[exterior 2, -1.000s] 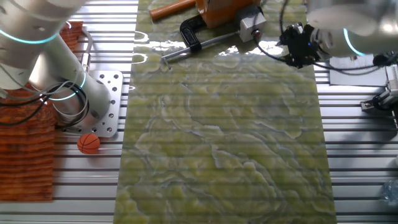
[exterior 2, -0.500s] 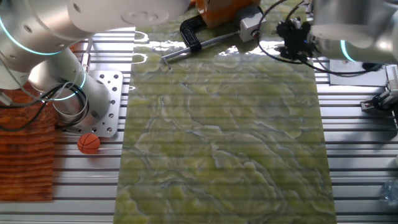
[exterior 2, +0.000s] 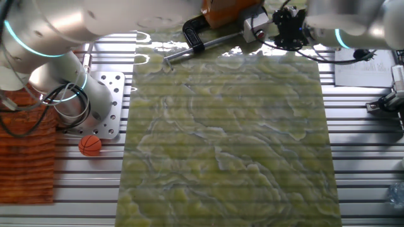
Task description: Press the button horizontally
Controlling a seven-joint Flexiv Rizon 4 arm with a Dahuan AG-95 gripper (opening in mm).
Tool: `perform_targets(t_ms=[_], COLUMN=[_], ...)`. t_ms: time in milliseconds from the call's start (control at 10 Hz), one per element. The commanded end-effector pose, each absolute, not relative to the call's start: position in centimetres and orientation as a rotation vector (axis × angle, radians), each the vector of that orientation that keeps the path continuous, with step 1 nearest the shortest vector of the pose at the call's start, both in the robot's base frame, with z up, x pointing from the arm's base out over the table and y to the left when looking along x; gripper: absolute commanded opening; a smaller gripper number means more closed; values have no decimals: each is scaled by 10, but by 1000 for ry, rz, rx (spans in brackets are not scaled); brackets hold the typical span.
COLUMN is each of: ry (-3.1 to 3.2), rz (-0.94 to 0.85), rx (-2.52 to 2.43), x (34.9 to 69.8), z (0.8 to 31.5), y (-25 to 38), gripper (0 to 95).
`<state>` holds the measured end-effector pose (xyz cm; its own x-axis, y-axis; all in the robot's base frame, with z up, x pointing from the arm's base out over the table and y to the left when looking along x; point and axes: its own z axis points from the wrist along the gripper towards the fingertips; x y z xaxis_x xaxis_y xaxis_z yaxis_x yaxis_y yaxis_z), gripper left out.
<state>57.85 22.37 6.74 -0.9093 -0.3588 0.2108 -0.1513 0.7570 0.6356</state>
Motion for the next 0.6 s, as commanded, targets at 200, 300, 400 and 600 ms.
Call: perform_targets(t_ms=[200, 300, 400, 600], ry=[-2606, -2597, -2589, -2565], rz=[-930, -947, -965, -1038], rx=[424, 431, 436, 434], x=[575, 573, 570, 563], z=[68, 71, 73, 72], y=[221, 217, 214, 209], gripper=[380, 380, 380, 380])
